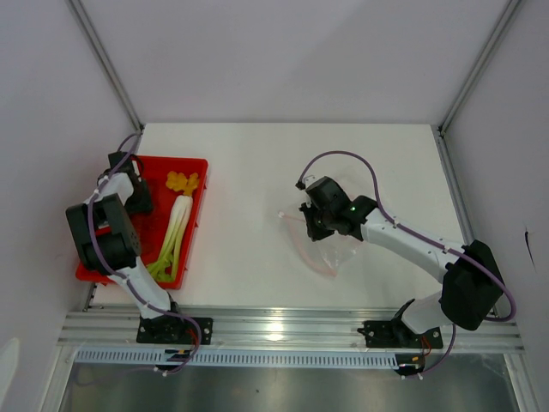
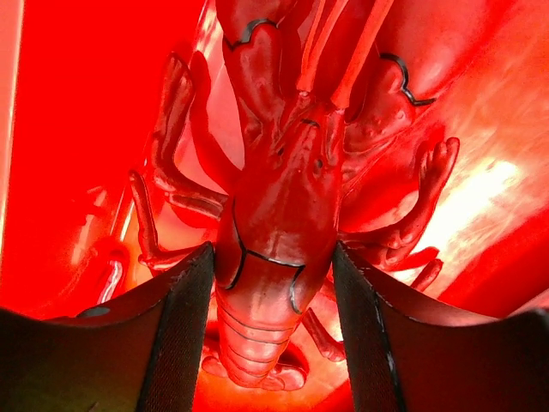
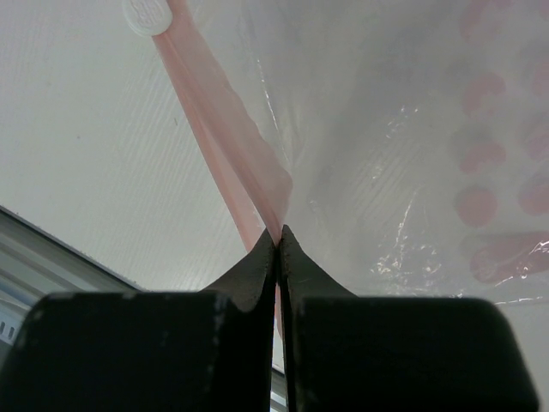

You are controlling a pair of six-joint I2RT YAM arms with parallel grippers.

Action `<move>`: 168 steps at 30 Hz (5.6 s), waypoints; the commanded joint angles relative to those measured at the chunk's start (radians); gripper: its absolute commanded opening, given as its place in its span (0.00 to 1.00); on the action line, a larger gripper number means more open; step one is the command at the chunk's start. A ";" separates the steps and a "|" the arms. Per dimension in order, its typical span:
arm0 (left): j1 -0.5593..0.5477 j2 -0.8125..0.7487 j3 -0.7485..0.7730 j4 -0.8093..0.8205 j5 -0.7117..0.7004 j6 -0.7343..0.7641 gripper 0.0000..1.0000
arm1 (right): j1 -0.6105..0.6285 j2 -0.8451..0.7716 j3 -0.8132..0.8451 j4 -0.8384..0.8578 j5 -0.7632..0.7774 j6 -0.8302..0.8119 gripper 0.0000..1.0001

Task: Place the food in the zip-top bag and seal the zipper
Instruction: Pick up the fake lobster from the bin, then place the fake lobster in the zipper food storage bag.

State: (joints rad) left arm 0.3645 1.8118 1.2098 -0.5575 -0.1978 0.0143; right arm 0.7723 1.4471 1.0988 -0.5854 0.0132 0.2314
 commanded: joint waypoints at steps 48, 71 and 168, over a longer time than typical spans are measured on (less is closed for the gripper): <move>-0.160 -0.515 0.004 -0.243 -0.061 -0.254 0.00 | -0.007 0.019 0.064 -0.034 0.037 0.003 0.00; -0.654 -0.799 -0.095 -0.269 0.124 -0.293 0.00 | -0.076 0.039 0.168 -0.140 0.068 0.016 0.00; -0.901 -0.680 -0.734 0.895 1.138 -1.587 0.01 | -0.031 -0.386 -0.214 0.418 -0.033 0.063 0.00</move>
State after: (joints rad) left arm -0.5278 1.1316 0.5011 0.2607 0.9463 -1.5238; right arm 0.7261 1.1007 0.8806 -0.2008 -0.0166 0.2768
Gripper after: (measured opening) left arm 0.525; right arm 0.006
